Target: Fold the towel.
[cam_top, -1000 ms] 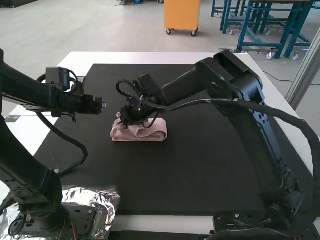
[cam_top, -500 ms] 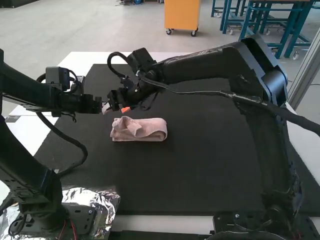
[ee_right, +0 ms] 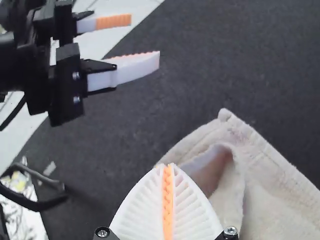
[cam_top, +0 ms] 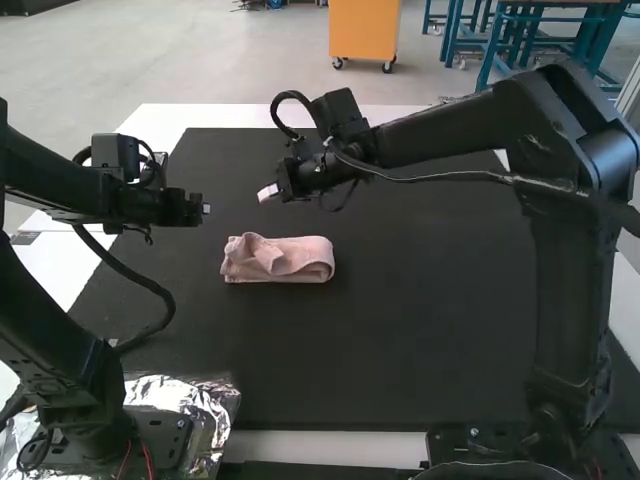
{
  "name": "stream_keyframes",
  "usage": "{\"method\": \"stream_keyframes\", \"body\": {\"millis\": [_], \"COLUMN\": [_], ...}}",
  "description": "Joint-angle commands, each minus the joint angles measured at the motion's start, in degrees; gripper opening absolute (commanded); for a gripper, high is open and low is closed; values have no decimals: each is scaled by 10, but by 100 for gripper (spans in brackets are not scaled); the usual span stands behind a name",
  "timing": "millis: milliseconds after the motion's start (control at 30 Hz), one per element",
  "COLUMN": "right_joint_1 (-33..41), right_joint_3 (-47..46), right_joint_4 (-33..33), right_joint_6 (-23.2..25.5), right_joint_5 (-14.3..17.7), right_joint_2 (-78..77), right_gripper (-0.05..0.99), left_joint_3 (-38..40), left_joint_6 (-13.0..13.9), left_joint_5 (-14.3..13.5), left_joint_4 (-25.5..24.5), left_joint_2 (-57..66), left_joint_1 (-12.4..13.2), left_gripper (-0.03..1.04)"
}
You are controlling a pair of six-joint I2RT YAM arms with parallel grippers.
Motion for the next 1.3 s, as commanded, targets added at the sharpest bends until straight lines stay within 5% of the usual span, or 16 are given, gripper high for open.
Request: {"method": "stream_keyframes", "body": {"millis": [0, 133, 1267], "right_joint_1": [-16, -28, -3], "right_joint_3": [-47, -86, -88], "right_joint_4": [78, 171, 293], "right_joint_6": [37, 75, 112], "right_joint_5": [-32, -38, -47], "right_joint_2": [-1, 22, 161], "right_gripper": [-2, -2, -2], "left_joint_3": [10, 13, 14], "left_joint_6": [-4, -4, -2], "left_joint_5": [-7, -7, -3], "left_joint_4": [4, 9, 31], "left_joint_2": [-2, -1, 22], "left_joint_1": [1, 1, 4], "left_gripper": [97, 97, 97]}}
